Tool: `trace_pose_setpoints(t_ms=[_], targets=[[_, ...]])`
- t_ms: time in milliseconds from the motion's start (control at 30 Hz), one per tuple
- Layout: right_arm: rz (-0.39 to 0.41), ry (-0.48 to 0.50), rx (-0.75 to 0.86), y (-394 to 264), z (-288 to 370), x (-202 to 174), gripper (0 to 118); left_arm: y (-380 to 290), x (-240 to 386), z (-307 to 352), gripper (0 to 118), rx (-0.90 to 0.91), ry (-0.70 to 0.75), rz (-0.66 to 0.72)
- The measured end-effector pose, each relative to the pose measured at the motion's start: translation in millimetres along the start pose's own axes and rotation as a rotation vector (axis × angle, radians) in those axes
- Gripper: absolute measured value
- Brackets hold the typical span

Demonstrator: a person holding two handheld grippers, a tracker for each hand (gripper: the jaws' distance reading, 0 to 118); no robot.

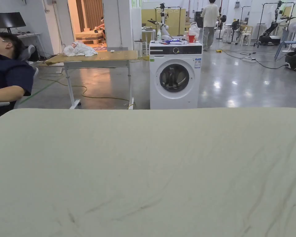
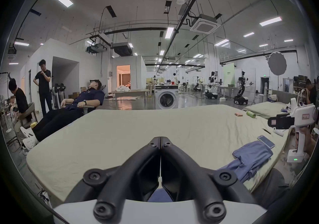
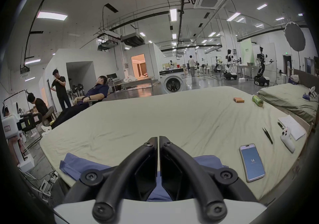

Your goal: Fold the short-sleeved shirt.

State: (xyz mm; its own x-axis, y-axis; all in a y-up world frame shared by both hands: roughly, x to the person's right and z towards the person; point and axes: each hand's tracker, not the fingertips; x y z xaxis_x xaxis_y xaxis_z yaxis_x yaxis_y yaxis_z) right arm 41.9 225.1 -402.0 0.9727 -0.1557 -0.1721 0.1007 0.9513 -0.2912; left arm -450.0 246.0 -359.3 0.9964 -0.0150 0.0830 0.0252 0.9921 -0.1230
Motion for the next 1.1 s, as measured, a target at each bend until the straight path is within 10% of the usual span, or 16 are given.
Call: trace_pose_setpoints(t_ms=[533,667,700,967,1100], targets=[[0.023,-0.012,-0.010,-8.7,8.0,1.2,0,-38.2,-64.4,-10.9,4,-0.222,0.006,0.264],[-0.009,0.003,-0.035,-14.3,6.0,-2.0,0,-89.6,-112.2,-16.5,88,-0.339,-0.022,0.533],[-0.015,0.004,-0.039,-15.9,5.3,-2.6,0,-99.5,-116.5,-16.6,93,-0.322,0.005,0.576],[-0.011,0.022,-0.066,-15.4,4.6,-6.8,0,-190.2,-131.4,-61.7,92,-0.467,-0.106,0.999],[-0.009,0.015,-0.071,-15.4,8.8,-5.4,0,-201.0,-113.0,-74.7,68,-0.450,-0.134,1.036]])
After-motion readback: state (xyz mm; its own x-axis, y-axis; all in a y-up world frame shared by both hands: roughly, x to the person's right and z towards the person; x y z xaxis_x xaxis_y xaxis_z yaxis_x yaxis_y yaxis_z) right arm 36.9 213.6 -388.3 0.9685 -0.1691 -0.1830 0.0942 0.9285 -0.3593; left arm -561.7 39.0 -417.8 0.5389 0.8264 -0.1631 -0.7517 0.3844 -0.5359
